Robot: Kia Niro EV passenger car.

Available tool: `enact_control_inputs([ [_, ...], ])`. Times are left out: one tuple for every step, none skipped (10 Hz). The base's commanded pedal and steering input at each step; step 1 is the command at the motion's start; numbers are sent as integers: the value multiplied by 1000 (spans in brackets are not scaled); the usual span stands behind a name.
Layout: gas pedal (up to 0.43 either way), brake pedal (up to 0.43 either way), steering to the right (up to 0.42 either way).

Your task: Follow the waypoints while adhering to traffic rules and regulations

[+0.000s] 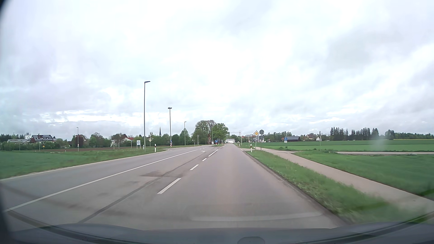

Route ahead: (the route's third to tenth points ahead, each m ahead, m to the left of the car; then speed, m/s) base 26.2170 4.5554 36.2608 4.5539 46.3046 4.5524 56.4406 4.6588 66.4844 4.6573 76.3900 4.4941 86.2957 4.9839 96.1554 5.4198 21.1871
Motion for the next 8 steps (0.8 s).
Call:
enact_control_inputs([
  [197, 0, -2],
  [197, 0, -2],
  [209, 0, -2],
  [209, 0, -2],
  [209, 0, -2],
  [209, 0, -2],
  [209, 0, -2],
  [209, 0, -2],
])
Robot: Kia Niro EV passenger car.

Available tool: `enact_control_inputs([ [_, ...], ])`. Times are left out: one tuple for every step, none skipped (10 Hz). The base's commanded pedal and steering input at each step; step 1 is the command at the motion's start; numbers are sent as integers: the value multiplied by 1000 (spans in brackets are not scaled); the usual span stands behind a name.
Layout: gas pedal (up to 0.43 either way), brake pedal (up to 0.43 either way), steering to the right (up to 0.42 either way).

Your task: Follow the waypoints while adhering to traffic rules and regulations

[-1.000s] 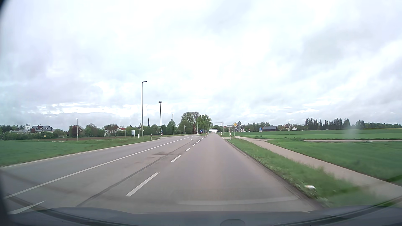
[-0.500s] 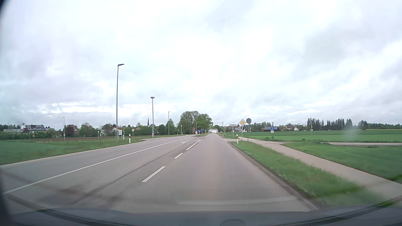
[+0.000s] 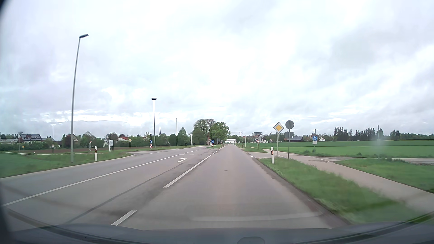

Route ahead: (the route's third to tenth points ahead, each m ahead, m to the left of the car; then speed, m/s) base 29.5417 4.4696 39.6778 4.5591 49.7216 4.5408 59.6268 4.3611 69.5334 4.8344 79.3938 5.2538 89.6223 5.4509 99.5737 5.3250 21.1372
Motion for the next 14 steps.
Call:
enact_control_inputs([
  [209, 0, -2],
  [209, 0, -2],
  [209, 0, -2],
  [209, 0, -2],
  [209, 0, -2],
  [209, 0, -2],
  [209, 0, -2],
  [209, 0, -1],
  [197, 0, -1],
  [197, 0, -1],
  [197, 0, -1],
  [197, 0, -1],
  [197, 0, -1],
  [197, 0, -1],
])
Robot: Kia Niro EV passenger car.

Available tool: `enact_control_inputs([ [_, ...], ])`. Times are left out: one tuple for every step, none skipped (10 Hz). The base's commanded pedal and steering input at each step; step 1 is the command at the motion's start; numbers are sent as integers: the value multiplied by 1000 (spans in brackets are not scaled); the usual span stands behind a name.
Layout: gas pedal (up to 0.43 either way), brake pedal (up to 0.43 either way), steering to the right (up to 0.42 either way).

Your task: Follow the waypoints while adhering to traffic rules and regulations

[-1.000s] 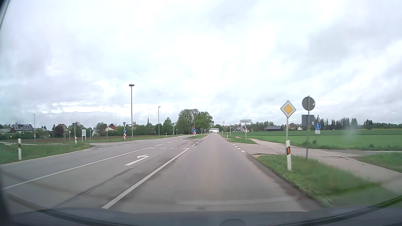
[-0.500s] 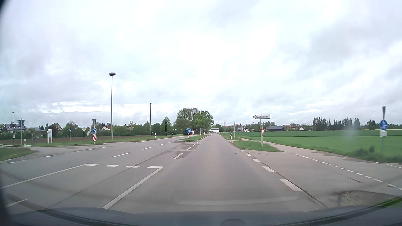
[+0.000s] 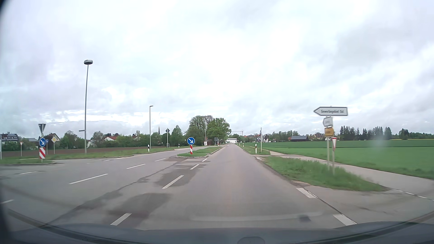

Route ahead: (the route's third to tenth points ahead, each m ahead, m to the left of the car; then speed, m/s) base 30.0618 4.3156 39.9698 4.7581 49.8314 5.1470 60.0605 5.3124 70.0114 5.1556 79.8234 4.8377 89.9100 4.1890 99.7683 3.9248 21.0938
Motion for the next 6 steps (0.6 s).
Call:
enact_control_inputs([
  [197, 0, -1],
  [197, 0, -1],
  [197, 0, -1],
  [197, 0, -1],
  [189, 0, -1],
  [189, 0, -1],
])
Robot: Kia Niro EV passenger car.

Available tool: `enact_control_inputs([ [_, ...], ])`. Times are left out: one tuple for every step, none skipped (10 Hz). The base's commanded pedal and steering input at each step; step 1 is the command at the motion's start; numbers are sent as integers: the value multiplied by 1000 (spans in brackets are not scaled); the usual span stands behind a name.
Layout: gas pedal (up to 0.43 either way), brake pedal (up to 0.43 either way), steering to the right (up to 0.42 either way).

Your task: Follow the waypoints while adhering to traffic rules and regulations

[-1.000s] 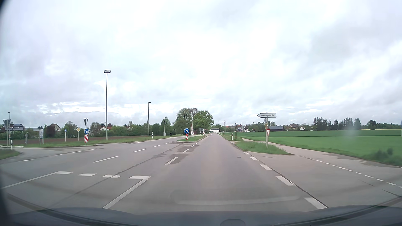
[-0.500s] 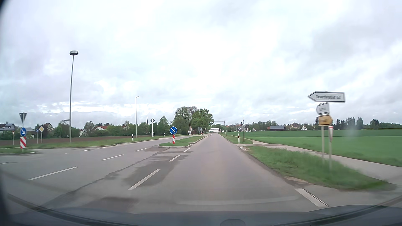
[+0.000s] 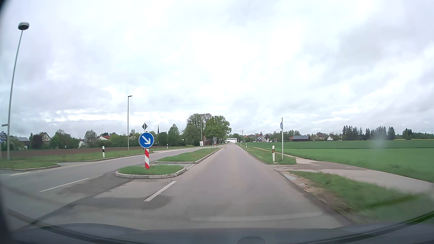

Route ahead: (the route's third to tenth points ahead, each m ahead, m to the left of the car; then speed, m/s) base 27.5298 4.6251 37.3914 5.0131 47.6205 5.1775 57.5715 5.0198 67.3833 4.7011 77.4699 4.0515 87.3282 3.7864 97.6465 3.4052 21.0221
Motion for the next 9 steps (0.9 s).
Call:
enact_control_inputs([
  [189, 0, -1],
  [189, 0, -1],
  [177, 0, -1],
  [177, 0, -1],
  [177, 0, -1],
  [177, 0, -1],
  [169, 0, -1],
  [169, 0, -1],
  [169, 0, -1],
])
